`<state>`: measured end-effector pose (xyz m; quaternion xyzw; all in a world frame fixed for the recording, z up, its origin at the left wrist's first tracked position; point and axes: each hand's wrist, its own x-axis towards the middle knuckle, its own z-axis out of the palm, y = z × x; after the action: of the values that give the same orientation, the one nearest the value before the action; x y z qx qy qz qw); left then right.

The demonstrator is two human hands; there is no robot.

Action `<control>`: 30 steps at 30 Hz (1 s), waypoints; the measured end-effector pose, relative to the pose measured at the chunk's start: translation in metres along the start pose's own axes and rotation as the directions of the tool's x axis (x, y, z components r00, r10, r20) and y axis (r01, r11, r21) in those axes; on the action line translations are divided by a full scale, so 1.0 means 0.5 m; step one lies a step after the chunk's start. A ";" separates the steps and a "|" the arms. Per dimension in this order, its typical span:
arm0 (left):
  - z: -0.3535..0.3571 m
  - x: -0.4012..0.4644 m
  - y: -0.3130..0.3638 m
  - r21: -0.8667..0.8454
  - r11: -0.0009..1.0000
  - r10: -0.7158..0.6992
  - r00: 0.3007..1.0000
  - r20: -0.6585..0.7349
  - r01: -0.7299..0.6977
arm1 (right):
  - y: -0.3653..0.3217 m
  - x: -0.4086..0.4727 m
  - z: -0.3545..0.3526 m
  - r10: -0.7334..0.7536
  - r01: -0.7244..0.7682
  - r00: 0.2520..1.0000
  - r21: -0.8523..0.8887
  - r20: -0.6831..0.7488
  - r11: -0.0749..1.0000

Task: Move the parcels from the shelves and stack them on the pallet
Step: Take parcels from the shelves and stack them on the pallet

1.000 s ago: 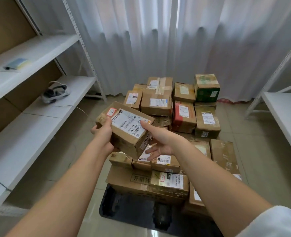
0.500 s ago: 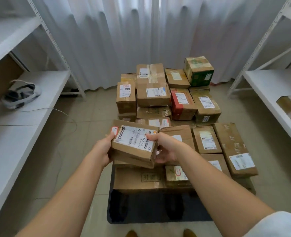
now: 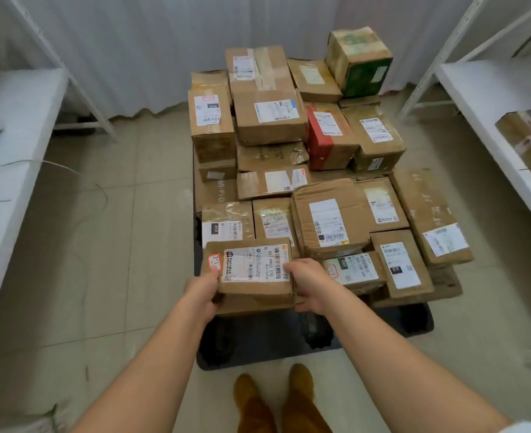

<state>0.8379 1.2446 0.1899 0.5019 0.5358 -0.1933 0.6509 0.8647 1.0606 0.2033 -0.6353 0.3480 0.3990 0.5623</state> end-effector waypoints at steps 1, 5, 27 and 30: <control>-0.001 0.015 -0.014 0.012 1.000 -0.009 1.000 -0.006 0.009 | 0.012 0.011 -0.002 0.028 -0.028 1.000 -0.013 0.004 1.000; 0.001 0.065 -0.054 0.033 0.999 -0.029 0.998 -0.062 0.031 | 0.050 0.068 0.004 0.065 -0.065 0.997 0.003 -0.036 0.998; 0.119 0.271 -0.190 -0.043 0.991 -0.126 0.992 -0.011 0.125 | 0.196 0.282 -0.014 0.229 -0.161 0.960 0.357 -0.158 0.920; 0.128 0.273 -0.196 0.009 0.992 -0.122 0.991 -0.046 0.123 | 0.200 0.286 -0.019 0.250 -0.165 0.953 0.397 -0.173 0.903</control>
<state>0.8408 1.1873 0.0196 0.4763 0.5792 -0.2247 0.6222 0.8394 1.0395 0.0315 -0.5141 0.5443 0.3095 0.5863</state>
